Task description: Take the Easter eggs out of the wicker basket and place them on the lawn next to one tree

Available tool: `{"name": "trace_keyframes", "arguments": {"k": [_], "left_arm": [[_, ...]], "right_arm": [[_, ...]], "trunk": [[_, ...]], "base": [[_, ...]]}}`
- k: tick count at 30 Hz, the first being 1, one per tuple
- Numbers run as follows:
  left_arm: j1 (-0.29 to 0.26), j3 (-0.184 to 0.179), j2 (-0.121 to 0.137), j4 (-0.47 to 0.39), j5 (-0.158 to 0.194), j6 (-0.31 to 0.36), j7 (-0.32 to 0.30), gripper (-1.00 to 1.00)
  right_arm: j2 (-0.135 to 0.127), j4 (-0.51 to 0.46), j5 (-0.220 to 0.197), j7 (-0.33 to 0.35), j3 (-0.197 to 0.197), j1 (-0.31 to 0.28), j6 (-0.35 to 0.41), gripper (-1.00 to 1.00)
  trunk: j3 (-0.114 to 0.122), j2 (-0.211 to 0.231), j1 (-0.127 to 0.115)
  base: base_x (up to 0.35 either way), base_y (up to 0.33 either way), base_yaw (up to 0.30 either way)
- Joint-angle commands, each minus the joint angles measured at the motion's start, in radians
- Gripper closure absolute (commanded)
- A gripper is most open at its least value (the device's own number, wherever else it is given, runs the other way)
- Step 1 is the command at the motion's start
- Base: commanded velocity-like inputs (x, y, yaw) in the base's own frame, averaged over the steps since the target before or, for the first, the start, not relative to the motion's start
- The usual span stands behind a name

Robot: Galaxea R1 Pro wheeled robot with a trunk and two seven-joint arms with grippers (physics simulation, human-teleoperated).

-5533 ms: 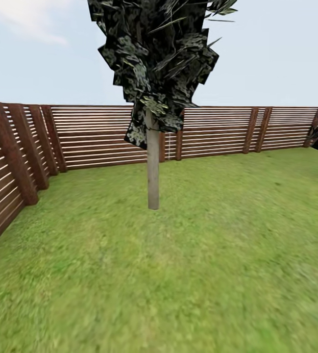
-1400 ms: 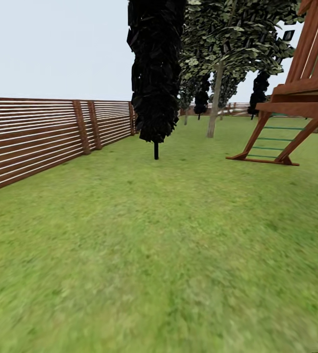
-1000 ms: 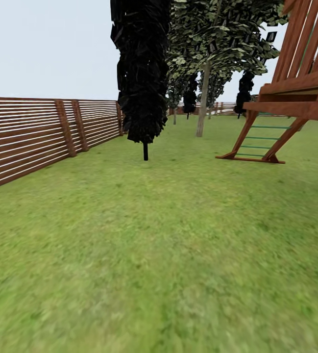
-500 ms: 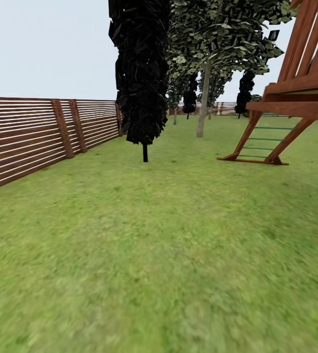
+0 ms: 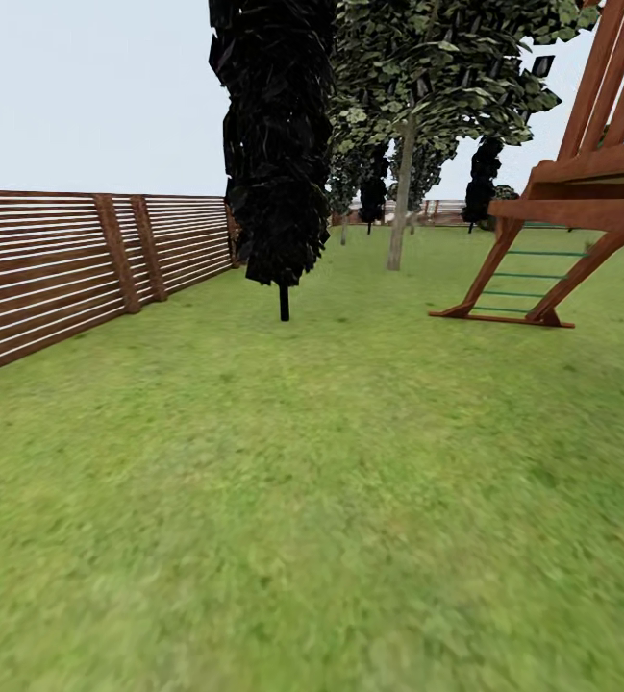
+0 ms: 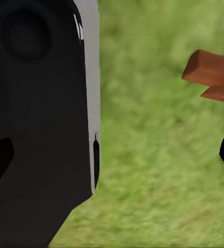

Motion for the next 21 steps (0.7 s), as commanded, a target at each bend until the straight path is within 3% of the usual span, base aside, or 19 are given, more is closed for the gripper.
{"name": "trace_keyframes", "arguments": {"k": [1,21], "left_arm": [[0.001,0.001,0.0,-0.002,0.0,0.001,-0.001,-1.0],[0.001,-0.001,-0.001,-0.002,0.0,0.002,-0.002,-1.0]], "right_arm": [[0.0,0.003,-0.001,-0.002,0.002,-0.001,-0.002,-1.0],[0.002,0.003,0.0,-0.002,0.002,-0.001,-0.001,-1.0]], "trunk": [[-0.001,0.0,0.001],[-0.001,0.0,0.001]], "base": [[0.333,0.0,0.0],[0.333,0.0,0.0]]}}
